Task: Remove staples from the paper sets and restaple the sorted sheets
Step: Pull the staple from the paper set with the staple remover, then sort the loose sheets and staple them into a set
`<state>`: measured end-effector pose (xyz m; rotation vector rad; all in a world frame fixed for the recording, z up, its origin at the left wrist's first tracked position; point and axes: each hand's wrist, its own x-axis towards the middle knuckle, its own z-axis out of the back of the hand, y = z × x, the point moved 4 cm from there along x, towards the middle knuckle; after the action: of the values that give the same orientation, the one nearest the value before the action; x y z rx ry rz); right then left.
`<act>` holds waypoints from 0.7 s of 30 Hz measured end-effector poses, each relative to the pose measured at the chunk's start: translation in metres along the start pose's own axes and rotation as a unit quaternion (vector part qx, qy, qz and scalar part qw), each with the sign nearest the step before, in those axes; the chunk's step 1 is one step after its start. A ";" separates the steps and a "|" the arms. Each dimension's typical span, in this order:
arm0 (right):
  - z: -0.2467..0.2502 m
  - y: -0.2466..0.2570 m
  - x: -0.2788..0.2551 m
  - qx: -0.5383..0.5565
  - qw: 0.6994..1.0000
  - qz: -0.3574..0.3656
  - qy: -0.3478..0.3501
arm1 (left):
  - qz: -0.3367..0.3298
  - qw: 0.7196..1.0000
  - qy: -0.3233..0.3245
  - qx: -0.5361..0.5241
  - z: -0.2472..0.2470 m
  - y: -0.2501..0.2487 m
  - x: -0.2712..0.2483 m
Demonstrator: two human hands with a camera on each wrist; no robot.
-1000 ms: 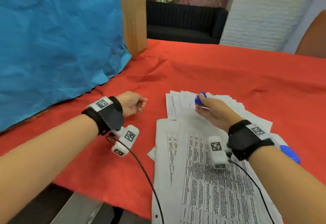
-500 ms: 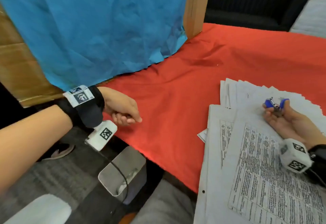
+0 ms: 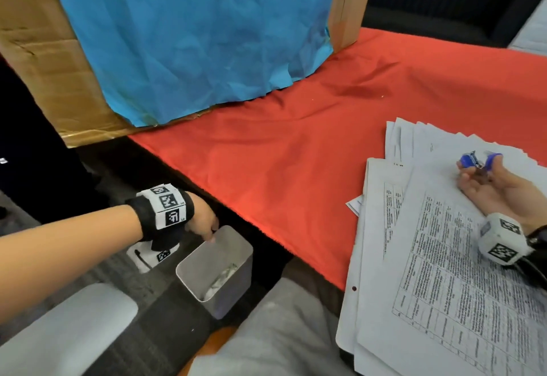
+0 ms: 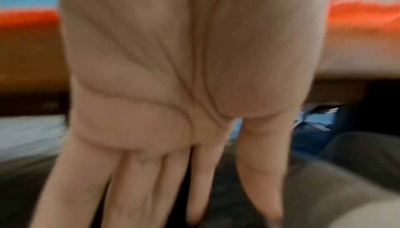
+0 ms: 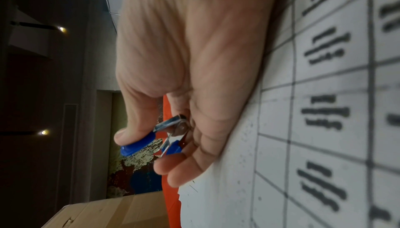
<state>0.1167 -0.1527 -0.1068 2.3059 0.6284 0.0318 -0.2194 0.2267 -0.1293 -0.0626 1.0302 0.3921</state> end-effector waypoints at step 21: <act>0.011 0.027 -0.005 0.065 0.996 0.046 -0.033 | -0.250 0.932 -0.254 0.061 0.249 -0.303 -0.008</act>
<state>0.1257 -0.1782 -0.0959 2.4491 0.5023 -0.0427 0.0868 0.0006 -0.0329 -0.1023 0.4930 -0.1242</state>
